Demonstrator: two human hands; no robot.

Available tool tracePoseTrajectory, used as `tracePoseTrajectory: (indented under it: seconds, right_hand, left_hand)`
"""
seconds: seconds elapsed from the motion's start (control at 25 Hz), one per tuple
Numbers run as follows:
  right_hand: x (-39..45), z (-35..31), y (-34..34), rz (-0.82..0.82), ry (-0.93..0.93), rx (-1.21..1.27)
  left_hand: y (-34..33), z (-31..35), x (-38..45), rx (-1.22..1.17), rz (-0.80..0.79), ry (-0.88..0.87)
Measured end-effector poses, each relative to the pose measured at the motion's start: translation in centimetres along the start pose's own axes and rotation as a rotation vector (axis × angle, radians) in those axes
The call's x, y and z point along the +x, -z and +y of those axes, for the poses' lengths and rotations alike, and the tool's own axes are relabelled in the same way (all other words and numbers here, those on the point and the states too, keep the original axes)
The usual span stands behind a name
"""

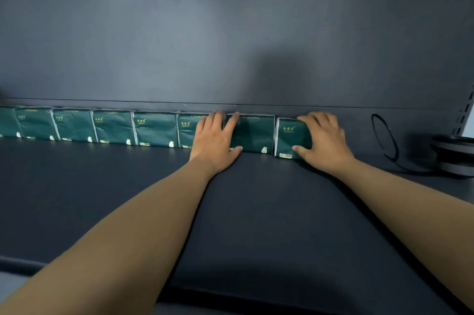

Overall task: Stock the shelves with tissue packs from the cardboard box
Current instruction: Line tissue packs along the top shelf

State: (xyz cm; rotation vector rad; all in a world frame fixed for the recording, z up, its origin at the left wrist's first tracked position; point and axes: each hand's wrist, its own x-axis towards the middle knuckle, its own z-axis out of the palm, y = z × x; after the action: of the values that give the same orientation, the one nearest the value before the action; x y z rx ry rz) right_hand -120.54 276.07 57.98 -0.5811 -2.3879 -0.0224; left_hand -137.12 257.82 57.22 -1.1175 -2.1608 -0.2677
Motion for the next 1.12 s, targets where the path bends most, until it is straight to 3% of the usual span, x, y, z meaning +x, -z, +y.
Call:
tracePoseTrajectory:
  seconds: [0.32,0.6,0.96,1.12]
  right_hand:
    - [1.3,0.2,-2.0,0.044,0.093,-0.175]
    - [-1.8,-3.5,1.1,0.194,0.138,-0.192]
    - [-13.9,-22.1,7.8,0.304,0.331,0.27]
    - [-22.4,-30.3,6.4,0.215,0.354,0.284]
  left_hand:
    - [-1.8,-0.8,1.6,0.038,-0.012,0.006]
    - [2.2,-1.8,-2.5,-0.116,0.002,0.067]
    - [13.3,-11.8,-17.6,-0.243,0.016,0.065]
    - [15.0,-15.5,-26.5,-0.281,0.047,-0.052]
